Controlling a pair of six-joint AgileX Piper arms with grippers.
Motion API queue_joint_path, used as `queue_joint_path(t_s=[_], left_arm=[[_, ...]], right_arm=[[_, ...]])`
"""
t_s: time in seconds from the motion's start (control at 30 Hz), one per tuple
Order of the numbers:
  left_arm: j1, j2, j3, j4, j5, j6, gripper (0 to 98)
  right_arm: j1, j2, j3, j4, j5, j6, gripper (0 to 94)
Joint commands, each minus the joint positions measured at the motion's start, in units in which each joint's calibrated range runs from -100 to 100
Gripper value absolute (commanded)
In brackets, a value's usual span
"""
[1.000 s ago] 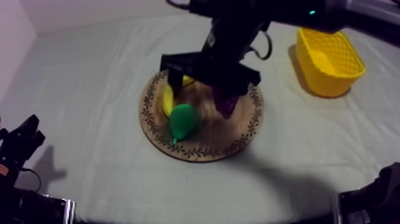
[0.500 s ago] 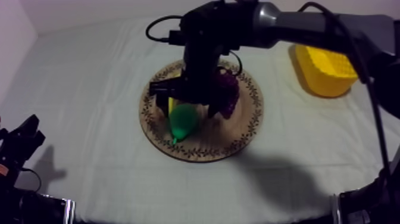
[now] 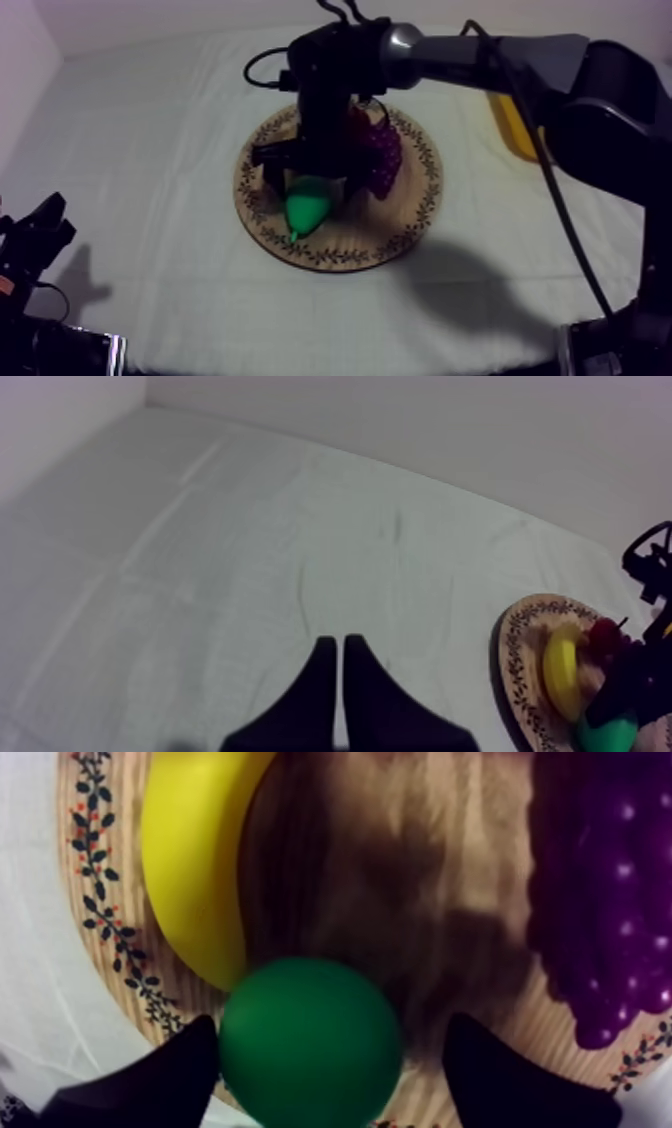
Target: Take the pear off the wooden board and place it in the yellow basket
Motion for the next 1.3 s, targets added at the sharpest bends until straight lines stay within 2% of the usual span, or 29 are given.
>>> queue_joint_path(t_s=[0.0,0.27,0.6,0.9,1.27], left_arm=[[0.0,-0.02,-0.05,-0.01,0.01,0.0,0.1],[0.0,-0.02,-0.05,-0.01,0.01,0.0,0.1],[0.0,-0.02,-0.05,-0.01,0.01,0.0,0.1],[0.0,-0.02,-0.05,-0.01,0.01,0.0,0.1],[0.0,-0.02,-0.05,-0.01,0.01,0.0,0.1]], right_arm=[[-0.01,0.13,-0.1,-0.17,-0.03,0.31,61.2],[-0.51,0.77,0.17,-0.56,0.34,1.22,51.4],[0.88,-5.91,4.05,0.36,1.16,1.67,48.6],[7.42,-25.06,8.91,4.39,1.54,2.56,49.1],[20.26,-43.34,18.79,7.58,-2.24,6.42,49.6]])
